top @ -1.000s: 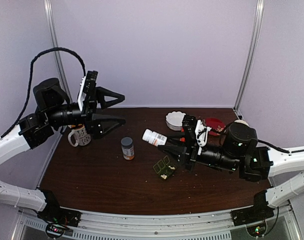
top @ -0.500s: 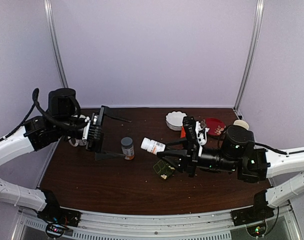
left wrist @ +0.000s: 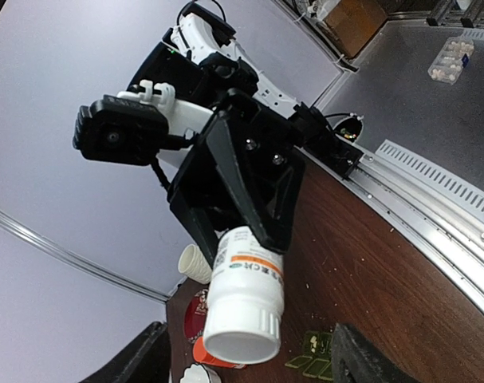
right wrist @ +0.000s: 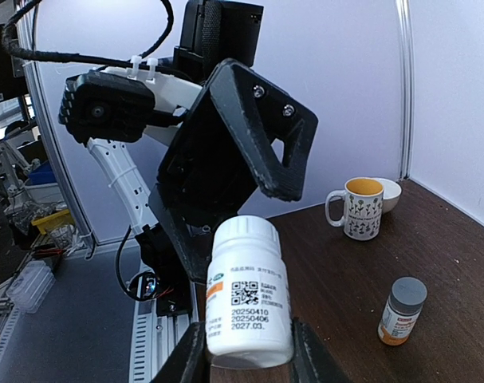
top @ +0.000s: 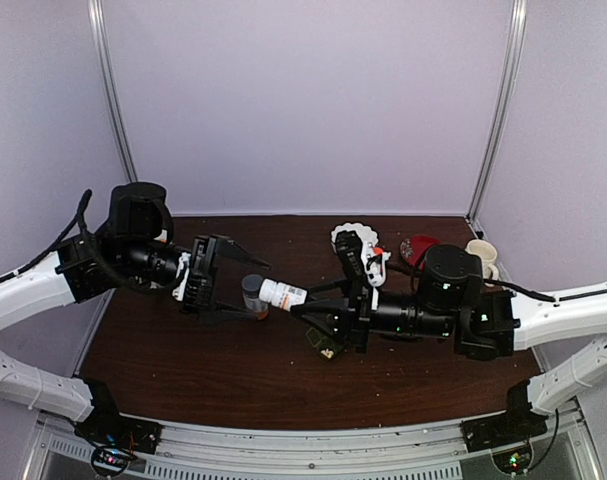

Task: Sort the pills into containers
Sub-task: Unscrew the lid of the pill bottle from the pill bottle.

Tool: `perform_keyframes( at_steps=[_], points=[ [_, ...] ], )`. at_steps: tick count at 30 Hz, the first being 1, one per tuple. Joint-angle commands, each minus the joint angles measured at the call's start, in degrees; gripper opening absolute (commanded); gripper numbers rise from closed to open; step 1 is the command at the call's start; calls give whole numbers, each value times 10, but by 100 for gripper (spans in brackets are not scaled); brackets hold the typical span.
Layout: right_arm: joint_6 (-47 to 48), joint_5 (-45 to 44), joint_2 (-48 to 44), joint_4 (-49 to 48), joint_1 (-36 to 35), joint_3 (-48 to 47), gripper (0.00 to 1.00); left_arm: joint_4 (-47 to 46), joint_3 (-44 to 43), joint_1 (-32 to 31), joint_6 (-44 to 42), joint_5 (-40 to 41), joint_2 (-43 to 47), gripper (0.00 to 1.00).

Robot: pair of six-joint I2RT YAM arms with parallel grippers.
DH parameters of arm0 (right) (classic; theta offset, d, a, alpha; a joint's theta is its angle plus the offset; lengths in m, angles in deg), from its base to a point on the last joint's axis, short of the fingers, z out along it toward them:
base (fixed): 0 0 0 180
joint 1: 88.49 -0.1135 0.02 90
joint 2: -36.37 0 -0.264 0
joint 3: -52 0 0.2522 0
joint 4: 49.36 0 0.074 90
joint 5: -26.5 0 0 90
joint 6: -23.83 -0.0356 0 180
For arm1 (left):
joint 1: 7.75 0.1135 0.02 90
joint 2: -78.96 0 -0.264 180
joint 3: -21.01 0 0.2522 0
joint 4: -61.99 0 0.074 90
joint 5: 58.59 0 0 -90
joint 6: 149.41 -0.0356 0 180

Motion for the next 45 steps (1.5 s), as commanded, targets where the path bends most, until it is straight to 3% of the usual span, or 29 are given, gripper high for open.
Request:
perform_keyframes(
  at_steps=[1,7,16,18,22,26,29,32,38,42,45],
  points=[
    [-8,18,2,-19,2,-21,0,-4,-13,-4,-15,8,2,66],
    [-12,20,6,-19,2,-23,0,-4,-14,-8,-15,19,1,53],
    [-16,27,20,-18,2,-35,0,-4,-14,-16,-15,35,0,43],
    [-18,31,23,-20,2,-37,0,-4,-12,-17,-14,35,3,37],
    [-18,32,25,-23,3,-37,0,-5,-9,-17,-5,41,8,13],
    [24,24,23,7,3,-45,0,-23,-4,-17,46,33,12,10],
    [114,23,22,47,2,-59,0,-52,-19,-17,166,8,4,3],
    [263,11,15,78,0,-61,0,-59,-70,-17,385,-4,-28,0],
    [523,-95,-6,91,-19,-50,0,92,-206,-17,660,-21,-110,0],
    [634,-192,6,74,-41,-56,0,33,-206,-17,905,-68,-125,0],
    [688,-234,13,27,-50,-34,0,-53,-160,-17,1056,-56,-103,0]
  ],
)
